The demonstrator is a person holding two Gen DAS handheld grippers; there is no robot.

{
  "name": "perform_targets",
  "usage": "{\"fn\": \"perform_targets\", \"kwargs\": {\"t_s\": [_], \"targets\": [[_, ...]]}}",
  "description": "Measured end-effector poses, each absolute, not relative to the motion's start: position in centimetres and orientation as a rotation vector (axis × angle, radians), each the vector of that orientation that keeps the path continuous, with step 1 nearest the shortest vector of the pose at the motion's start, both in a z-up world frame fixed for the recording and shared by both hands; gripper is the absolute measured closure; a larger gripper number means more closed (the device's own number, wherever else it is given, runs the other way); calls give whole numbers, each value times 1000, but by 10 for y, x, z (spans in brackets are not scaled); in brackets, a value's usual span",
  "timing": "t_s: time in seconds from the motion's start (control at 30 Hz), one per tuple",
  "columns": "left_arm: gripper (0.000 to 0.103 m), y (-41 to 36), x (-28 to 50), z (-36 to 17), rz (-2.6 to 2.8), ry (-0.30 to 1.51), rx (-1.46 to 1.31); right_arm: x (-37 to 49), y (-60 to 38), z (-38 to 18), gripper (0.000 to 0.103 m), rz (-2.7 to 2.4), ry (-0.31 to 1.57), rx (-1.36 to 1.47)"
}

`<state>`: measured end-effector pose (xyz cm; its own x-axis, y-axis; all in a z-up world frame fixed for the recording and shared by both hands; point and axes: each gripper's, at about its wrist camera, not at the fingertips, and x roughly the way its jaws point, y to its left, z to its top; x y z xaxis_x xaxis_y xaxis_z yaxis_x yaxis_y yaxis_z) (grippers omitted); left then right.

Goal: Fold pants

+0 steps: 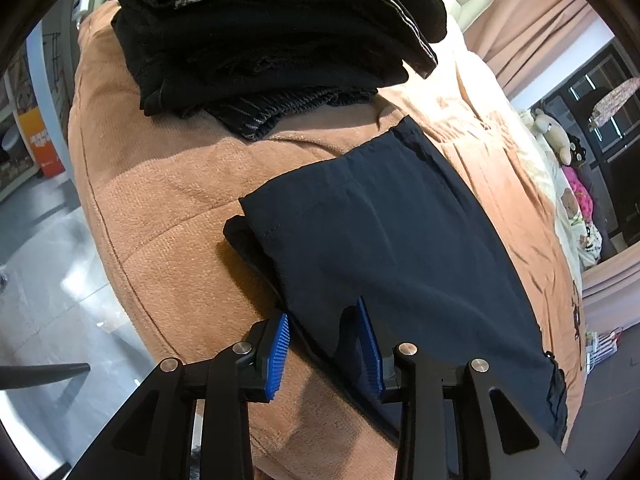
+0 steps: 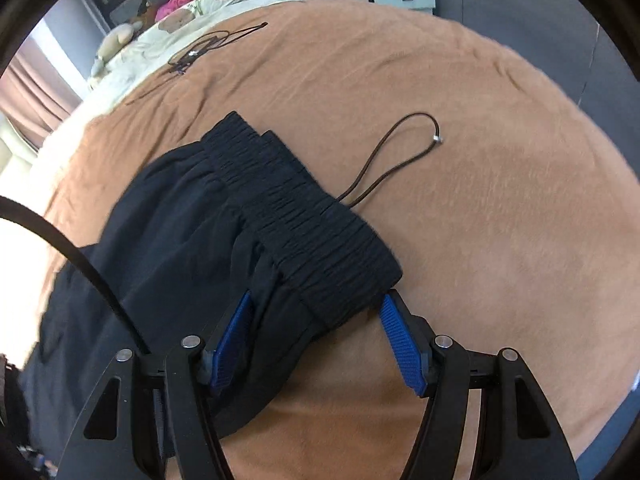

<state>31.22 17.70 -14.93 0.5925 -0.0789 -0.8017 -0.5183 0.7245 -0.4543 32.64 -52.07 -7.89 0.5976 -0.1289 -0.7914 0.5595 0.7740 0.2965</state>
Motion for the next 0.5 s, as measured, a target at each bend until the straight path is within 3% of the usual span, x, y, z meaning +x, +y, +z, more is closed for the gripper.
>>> {"fn": "perform_targets", "kwargs": {"t_s": [0.23,0.5], "targets": [[67,176,313,-149,286,918,-739,300,-510,-87,39,-505,815,608],[67,176,313,-149,284,920,-738,260,-508,-91,58,-429,748,797]]}}
